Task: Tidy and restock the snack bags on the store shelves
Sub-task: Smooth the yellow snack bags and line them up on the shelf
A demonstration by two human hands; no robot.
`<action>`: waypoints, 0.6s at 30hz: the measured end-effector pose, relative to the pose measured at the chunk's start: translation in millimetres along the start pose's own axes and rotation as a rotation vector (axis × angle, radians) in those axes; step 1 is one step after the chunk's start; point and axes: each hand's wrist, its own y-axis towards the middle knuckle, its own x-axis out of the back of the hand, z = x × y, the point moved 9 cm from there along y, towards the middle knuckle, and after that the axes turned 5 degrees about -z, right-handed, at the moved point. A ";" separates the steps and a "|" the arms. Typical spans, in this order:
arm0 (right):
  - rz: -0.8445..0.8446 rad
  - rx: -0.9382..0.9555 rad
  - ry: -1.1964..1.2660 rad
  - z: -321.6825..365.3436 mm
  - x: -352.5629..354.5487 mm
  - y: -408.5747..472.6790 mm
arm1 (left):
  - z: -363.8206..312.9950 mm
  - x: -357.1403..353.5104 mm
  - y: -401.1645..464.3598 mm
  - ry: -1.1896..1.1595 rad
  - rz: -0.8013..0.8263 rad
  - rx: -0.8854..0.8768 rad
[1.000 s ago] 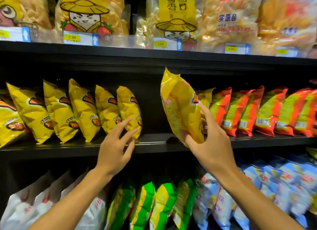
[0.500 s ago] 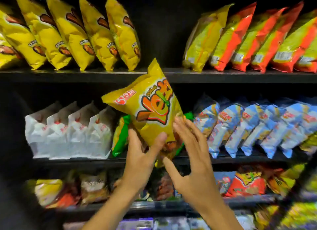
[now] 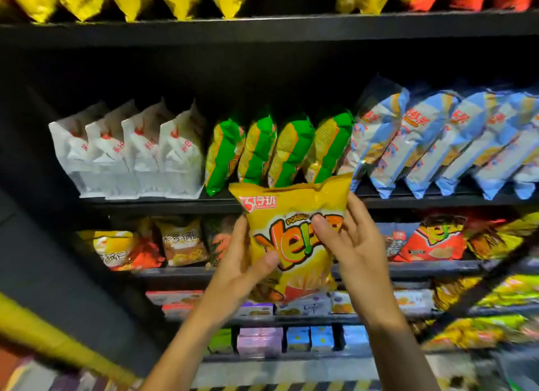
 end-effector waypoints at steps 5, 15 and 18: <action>-0.041 -0.034 -0.002 -28.2 4.9 -17.4 | -3.9 11.7 -3.6 -0.107 -0.175 -0.064; -0.014 0.019 -0.051 -24.9 13.7 -41.8 | -3.7 23.6 -33.5 -0.035 -0.265 -0.127; -0.069 0.080 -0.187 -20.2 20.9 -43.9 | -5.5 24.0 -38.3 -0.037 -0.224 -0.115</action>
